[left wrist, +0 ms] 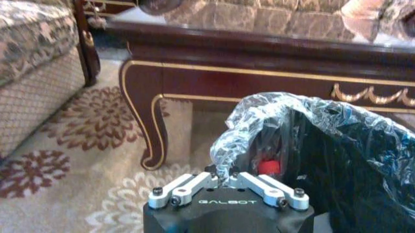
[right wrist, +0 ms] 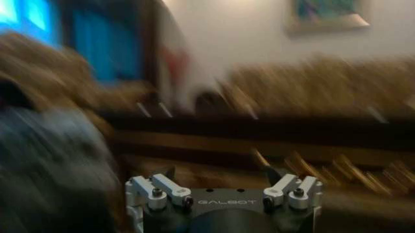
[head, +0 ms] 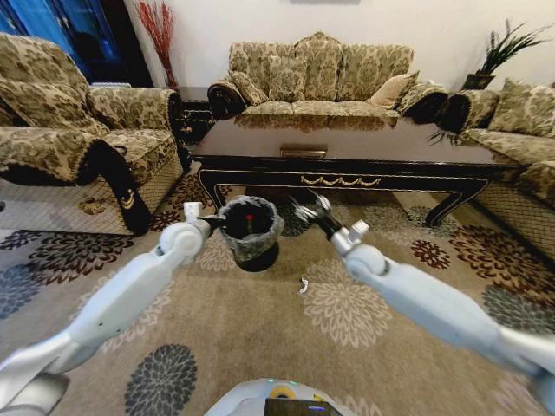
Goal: Move to the front of the table and pick up the trash from the floor, then place it into the trash bin.
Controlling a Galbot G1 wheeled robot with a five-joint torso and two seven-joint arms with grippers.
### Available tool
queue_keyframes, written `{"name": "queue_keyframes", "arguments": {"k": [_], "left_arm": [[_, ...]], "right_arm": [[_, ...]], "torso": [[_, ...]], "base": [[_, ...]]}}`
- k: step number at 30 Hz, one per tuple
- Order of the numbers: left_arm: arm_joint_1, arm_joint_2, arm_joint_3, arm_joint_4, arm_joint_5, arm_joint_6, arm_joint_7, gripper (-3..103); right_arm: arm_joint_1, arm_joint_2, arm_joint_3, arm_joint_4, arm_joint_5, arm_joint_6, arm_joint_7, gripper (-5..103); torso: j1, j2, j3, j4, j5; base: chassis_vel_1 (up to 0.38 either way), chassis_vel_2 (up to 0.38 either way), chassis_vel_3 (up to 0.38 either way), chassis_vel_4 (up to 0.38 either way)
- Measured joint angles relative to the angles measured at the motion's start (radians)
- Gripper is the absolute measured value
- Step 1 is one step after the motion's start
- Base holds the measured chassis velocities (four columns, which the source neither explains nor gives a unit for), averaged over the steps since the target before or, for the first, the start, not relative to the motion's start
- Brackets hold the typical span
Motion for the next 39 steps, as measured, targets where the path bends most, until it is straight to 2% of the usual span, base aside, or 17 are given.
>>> {"name": "queue_keyframes", "arguments": {"k": [2, 3, 5, 7, 10, 11, 14, 16, 21, 27, 33, 35, 39], "left_arm": [[0.0, 0.008, -0.006, -0.004, -0.004, 0.0, 0.0, 4], [-0.001, 0.023, -0.016, -0.009, -0.012, 0.001, -0.005, 4], [-0.006, 0.043, -0.023, -0.013, -0.02, 0.002, -0.01, 4], [-0.009, 0.05, -0.024, -0.017, -0.024, 0.002, -0.013, 4], [-0.015, 0.061, -0.029, -0.033, -0.04, 0.003, -0.03, 4], [-0.015, 0.061, -0.029, -0.033, -0.04, 0.003, -0.03, 4], [-0.012, 0.063, -0.029, -0.04, -0.041, 0.004, -0.038, 4], [-0.009, 0.063, -0.03, -0.041, -0.04, 0.004, -0.039, 4], [0.0, 0.061, -0.038, -0.036, -0.034, 0.004, -0.041, 4], [0.006, 0.054, -0.039, -0.019, -0.022, 0.004, -0.038, 4], [-0.002, 0.049, -0.034, -0.002, -0.02, 0.004, -0.035, 4], [-0.004, 0.047, -0.031, 0.004, -0.019, 0.004, -0.033, 4], [-0.005, 0.047, -0.029, 0.005, -0.018, 0.004, -0.032, 4]], "right_arm": [[-0.024, 0.0, 0.011, -0.011, 0.008, -0.023, 0.023, 92], [-0.063, 0.005, 0.017, -0.037, 0.032, -0.068, 0.065, 97], [-0.096, 0.029, -0.008, -0.073, 0.074, -0.116, 0.118, 100], [-0.104, 0.05, -0.036, -0.096, 0.102, -0.127, 0.138, 100], [-0.106, 0.142, -0.15, -0.179, 0.167, -0.153, 0.197, 100], [-0.106, 0.142, -0.15, -0.179, 0.167, -0.153, 0.197, 100], [-0.091, 0.218, -0.247, -0.267, 0.166, -0.178, 0.225, 100], [-0.079, 0.24, -0.279, -0.294, 0.167, -0.197, 0.232, 100], [-0.028, 0.281, -0.365, -0.36, 0.181, -0.232, 0.193, 100], [0.027, 0.337, -0.409, -0.466, 0.212, -0.225, 0.12, 100], [0.06, 0.412, -0.422, -0.569, 0.232, -0.225, 0.103, 100], [0.073, 0.467, -0.424, -0.638, 0.232, -0.225, 0.104, 100], [0.075, 0.49, -0.424, -0.676, 0.231, -0.222, 0.115, 100]], "torso": [[0.0, 0.0, 0.0, 0.0001, 0.0002], [0.0, 0.0, 0.0, 0.0, 0.0005], [0.0, 0.0, 0.0, 0.0006, 0.0], [0.0, 0.0, 0.0, 0.0009, 0.0002], [0.0, 0.0, 0.0, 0.0015, 0.0004], [0.0, 0.0, 0.0, 0.0015, 0.0004], [0.0, 0.0, 0.0, 0.0009, 0.0001], [0.0, 0.0, 0.0, 0.0009, 0.0003], [0.0, 0.0, 0.0, 0.0009, -0.0001], [0.0, 0.0, 0.0, 0.0009, -0.0001], [0.0, 0.0, 0.0, 0.0008, 0.0], [0.0, 0.0, 0.0, 0.0011, 0.0005], [0.0, 0.0, 0.0, 0.0012, 0.0004]], "base": [[0.0, 0.0, 0.0, 0.0], [0.0, 0.0, 0.0, 0.0], [0.0, 0.0, 0.0, 0.0], [0.0, 0.0, 0.0, 0.0], [0.0, 0.0, 0.0, 0.0], [0.0, 0.0, 0.0, 0.0], [0.0, 0.0, 0.0, 0.0], [0.0, 0.0, 0.0, 0.0], [0.0, 0.0, 0.0, 0.0], [0.0, 0.0, 0.0, 0.0], [0.0, 0.0, 0.0, 0.0], [0.0, 0.0, 0.0, 0.0], [0.0, 0.0, 0.0, 0.0]]}}
